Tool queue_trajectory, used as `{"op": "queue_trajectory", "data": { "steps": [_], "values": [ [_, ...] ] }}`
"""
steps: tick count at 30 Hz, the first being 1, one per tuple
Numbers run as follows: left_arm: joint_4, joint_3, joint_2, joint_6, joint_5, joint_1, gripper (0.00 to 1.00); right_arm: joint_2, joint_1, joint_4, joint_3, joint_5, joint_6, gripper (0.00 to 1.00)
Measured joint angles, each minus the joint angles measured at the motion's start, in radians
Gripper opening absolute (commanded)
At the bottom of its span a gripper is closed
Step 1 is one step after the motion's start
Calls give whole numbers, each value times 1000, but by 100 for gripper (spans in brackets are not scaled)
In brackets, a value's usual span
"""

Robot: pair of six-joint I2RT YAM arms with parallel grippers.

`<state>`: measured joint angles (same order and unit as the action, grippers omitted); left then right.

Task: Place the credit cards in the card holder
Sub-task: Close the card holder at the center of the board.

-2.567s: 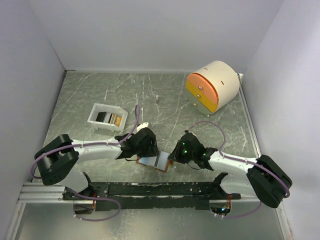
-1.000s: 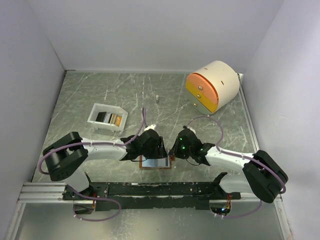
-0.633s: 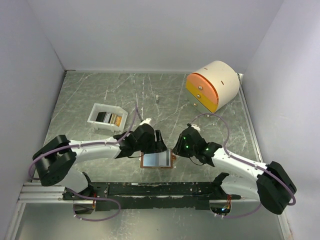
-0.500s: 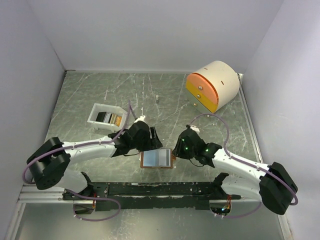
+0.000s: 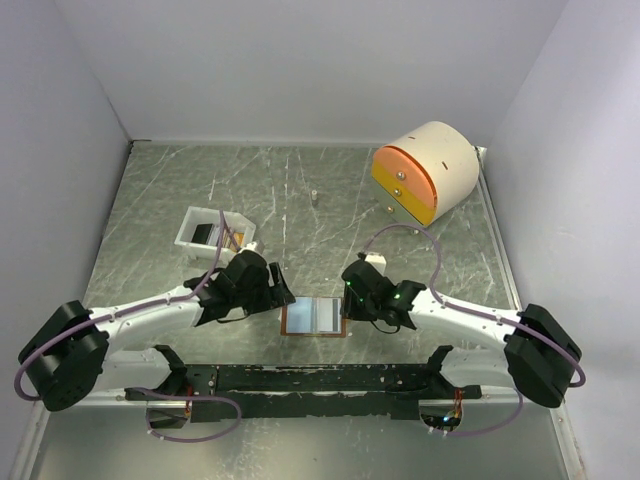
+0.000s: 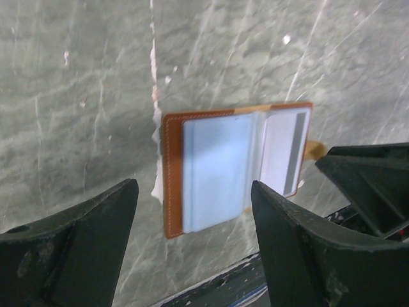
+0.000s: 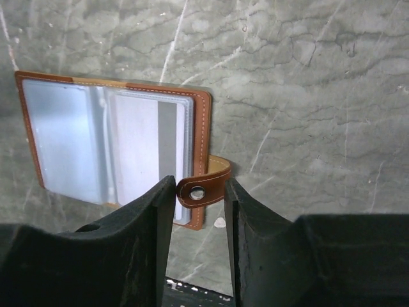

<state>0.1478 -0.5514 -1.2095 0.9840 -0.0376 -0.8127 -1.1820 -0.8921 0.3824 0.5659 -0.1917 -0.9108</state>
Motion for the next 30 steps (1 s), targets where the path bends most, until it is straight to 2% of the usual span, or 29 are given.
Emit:
{"op": "queue_trajectory", "data": {
  "steps": [8, 19, 30],
  "values": [
    [-32, 67, -19, 31, 65, 2, 85, -19, 0, 24, 15, -22, 23, 24],
    [-206, 78, -120, 81, 176, 2, 82, 9, -1, 49, 15, -56, 29, 13],
    [-311, 116, -129, 124, 231, 3, 80, 32, -1, 10, -36, -64, 13, 11]
  ]
}}
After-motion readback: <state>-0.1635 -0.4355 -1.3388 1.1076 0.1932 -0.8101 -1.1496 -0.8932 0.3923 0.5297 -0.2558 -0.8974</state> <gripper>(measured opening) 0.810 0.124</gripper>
